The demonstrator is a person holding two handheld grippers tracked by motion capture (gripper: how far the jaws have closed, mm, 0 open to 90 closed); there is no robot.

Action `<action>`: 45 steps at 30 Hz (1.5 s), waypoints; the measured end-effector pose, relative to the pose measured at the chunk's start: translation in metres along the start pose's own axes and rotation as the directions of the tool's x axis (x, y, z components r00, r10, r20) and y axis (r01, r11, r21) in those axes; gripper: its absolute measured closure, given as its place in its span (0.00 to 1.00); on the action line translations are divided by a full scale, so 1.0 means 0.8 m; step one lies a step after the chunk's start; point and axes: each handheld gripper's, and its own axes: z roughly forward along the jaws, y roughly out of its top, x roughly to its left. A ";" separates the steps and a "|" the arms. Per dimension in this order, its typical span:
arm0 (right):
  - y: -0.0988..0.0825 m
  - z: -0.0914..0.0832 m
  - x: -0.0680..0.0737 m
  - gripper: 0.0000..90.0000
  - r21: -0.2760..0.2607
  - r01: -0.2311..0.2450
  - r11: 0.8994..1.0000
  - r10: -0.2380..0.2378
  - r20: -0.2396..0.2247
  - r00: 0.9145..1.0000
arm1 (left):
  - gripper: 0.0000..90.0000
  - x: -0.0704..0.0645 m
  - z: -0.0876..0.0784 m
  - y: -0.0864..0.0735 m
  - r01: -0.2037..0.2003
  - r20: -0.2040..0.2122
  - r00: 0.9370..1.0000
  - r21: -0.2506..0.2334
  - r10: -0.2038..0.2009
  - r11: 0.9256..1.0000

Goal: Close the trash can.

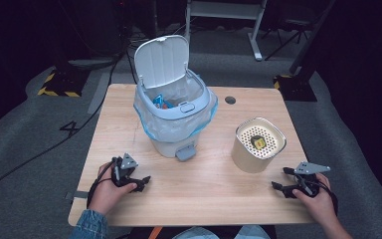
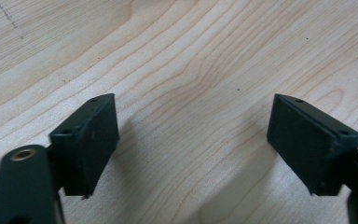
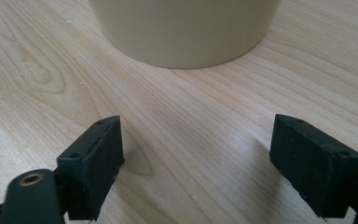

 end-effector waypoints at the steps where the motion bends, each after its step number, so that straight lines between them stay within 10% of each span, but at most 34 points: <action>1: 0.000 0.000 0.001 0.19 0.001 -0.010 1.000 0.010 0.007 1.000 | 0.30 0.001 -0.002 0.002 -0.001 0.003 1.000 -0.002 0.001 1.000; 19: -0.003 -0.003 0.010 0.20 -0.004 -0.042 0.999 0.042 0.048 0.998 | 0.45 0.014 -0.100 0.061 -0.004 0.131 0.991 -0.164 0.026 0.986; 45: -0.003 -0.002 0.010 0.20 -0.005 -0.043 0.999 0.043 0.045 0.998 | 0.45 0.033 -0.179 0.187 -0.074 0.073 0.992 -0.340 0.105 0.937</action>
